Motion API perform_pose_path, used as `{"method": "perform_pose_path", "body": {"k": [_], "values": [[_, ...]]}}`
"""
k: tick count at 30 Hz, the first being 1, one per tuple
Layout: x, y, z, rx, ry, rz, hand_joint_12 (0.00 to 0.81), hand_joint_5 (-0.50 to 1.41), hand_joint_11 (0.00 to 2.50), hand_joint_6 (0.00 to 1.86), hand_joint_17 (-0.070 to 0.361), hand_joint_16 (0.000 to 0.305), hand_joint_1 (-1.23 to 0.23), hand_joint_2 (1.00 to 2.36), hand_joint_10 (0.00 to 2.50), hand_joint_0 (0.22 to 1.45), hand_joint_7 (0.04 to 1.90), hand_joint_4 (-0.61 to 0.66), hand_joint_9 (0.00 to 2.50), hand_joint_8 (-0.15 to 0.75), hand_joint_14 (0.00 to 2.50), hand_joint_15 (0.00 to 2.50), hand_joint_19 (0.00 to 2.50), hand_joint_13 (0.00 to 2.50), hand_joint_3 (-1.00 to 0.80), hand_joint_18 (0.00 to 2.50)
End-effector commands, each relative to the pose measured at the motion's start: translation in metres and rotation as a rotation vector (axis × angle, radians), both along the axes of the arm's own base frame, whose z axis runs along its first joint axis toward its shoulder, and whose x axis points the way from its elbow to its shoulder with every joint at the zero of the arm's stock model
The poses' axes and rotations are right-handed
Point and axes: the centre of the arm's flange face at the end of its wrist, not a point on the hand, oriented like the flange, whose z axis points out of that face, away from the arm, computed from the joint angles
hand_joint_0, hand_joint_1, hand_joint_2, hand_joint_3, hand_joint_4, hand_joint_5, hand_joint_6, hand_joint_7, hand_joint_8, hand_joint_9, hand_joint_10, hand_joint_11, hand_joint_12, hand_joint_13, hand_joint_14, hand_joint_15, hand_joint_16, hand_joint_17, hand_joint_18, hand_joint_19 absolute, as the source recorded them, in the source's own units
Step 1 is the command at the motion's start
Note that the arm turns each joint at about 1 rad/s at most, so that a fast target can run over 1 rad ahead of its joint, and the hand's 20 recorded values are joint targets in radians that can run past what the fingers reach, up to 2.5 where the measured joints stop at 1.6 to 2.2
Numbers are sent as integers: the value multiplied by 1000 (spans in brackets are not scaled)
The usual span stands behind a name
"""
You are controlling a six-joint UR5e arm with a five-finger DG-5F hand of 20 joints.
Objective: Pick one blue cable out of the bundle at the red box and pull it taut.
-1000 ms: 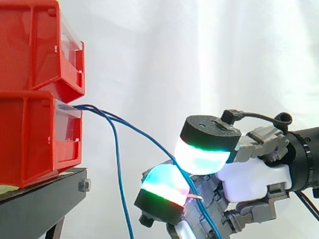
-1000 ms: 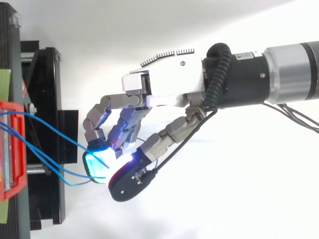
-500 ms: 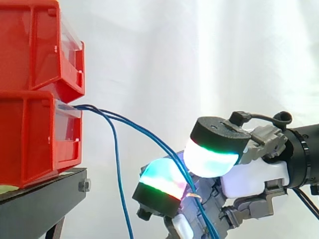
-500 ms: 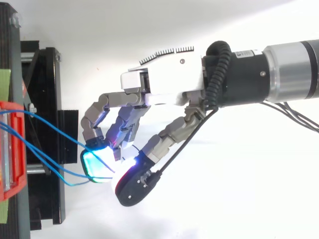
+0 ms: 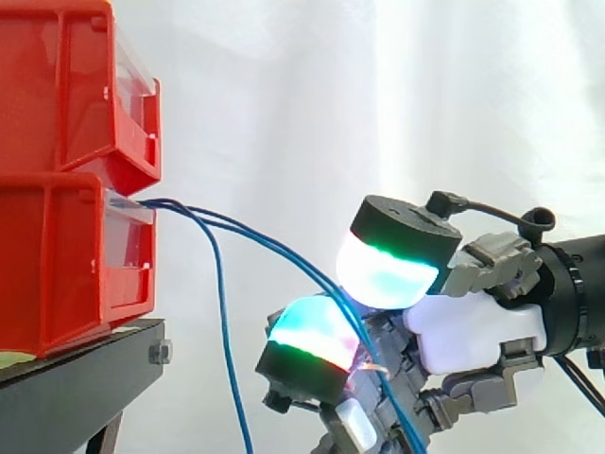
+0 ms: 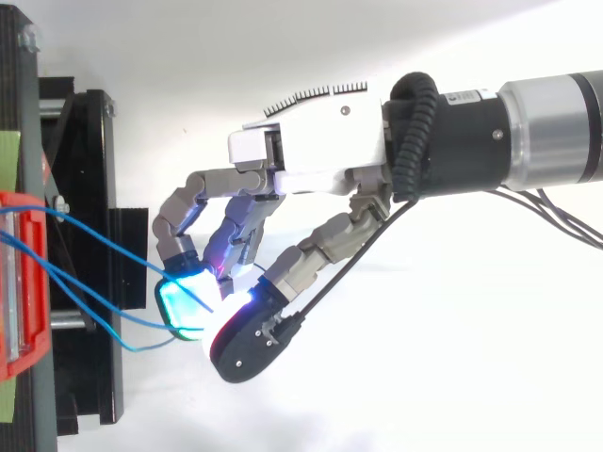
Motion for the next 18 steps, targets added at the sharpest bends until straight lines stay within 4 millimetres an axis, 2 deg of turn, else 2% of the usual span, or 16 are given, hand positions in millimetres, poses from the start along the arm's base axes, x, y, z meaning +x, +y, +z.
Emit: {"method": "perform_pose_path", "body": {"k": [1,4,9,14,18], "values": [[0,0,0,0,0,1,404,-136,724,845,117,52,-788,1010,17,626,1236,174,935,358,11,335,471,762,-381,806],[0,0,0,0,0,-1,403,-148,756,872,117,52,-838,1018,17,641,1267,146,934,357,11,325,453,769,-246,817],[0,0,0,0,0,1,402,-168,762,914,116,52,-880,1022,17,675,1189,59,912,349,11,324,433,766,-190,821],[0,0,1,0,-1,-1,399,-182,769,924,115,51,-912,1020,16,705,1148,27,864,336,11,315,407,747,-243,812],[0,0,0,0,0,-1,395,-196,763,921,115,51,-949,1011,19,756,1108,85,832,328,10,303,379,722,-373,791]]}}
